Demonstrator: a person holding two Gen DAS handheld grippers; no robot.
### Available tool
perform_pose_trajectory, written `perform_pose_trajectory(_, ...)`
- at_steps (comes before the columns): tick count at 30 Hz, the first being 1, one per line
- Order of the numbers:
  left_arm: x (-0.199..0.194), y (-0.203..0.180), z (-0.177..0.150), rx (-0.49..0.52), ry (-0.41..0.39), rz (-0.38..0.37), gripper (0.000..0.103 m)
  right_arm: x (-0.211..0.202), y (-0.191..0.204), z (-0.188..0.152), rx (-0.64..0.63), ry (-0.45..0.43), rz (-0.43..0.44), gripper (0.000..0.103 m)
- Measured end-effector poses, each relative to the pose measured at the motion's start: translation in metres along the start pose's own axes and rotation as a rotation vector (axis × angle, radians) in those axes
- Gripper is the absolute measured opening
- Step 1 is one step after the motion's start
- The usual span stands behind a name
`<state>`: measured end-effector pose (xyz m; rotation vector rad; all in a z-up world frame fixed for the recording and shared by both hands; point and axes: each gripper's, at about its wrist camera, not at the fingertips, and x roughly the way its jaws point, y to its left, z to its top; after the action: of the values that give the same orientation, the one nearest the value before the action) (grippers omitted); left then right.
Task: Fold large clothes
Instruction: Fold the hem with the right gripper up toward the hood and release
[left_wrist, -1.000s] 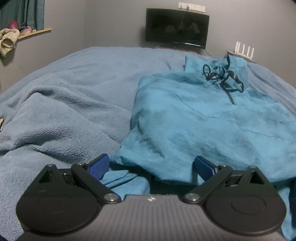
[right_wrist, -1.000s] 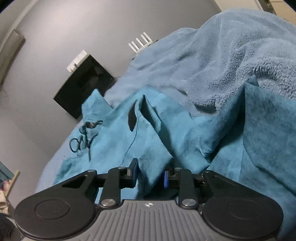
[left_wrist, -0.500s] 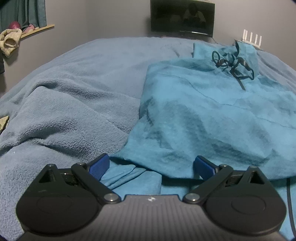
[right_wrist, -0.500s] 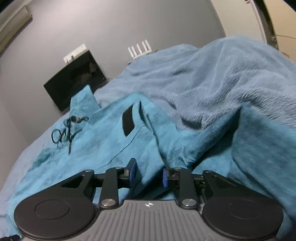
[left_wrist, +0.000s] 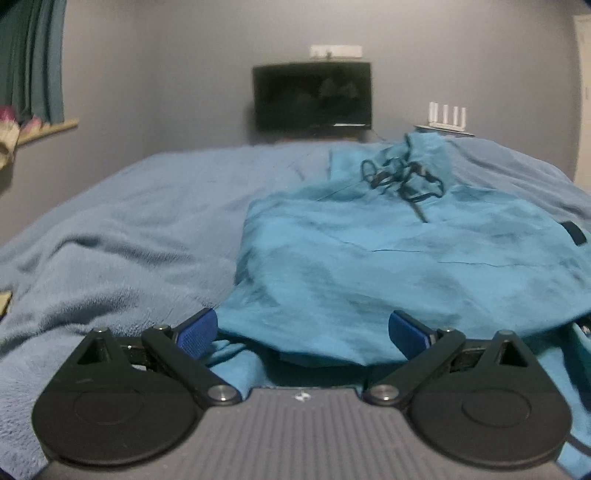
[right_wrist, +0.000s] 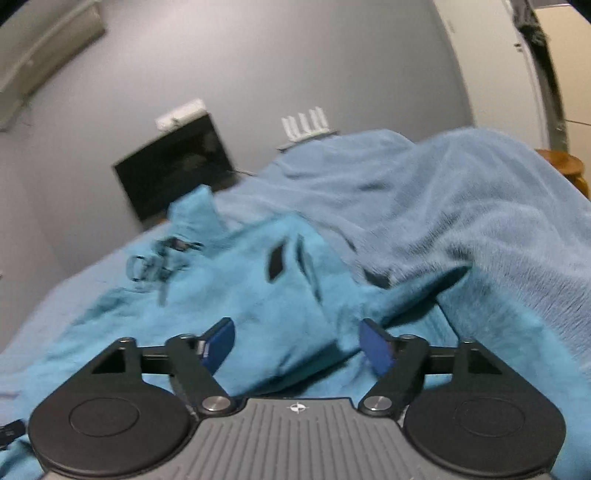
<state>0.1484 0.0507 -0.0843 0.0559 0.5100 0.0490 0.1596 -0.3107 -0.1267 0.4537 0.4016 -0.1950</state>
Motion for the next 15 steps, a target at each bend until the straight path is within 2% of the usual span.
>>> perform_pose_trajectory(3, -0.012, -0.011, -0.003, 0.037, 0.017, -0.02, 0.099, -0.02, -0.005, 0.011, 0.012, 0.023, 0.075, 0.085)
perform_pose_trajectory(7, -0.032, -0.018, -0.011, 0.056, 0.051, -0.072, 0.099, -0.041, -0.01, 0.021, 0.029, 0.048, 0.116, 0.086)
perform_pose_trajectory(10, -0.056, -0.018, -0.009, 0.058, 0.02, -0.084, 0.099, -0.054, -0.013, 0.025, 0.021, 0.052, 0.15, 0.088)
perform_pose_trajectory(15, -0.077, -0.02, 0.01, 0.153, 0.063, 0.013, 0.1, -0.078, -0.009, 0.03, -0.053, 0.053, 0.188, 0.09)
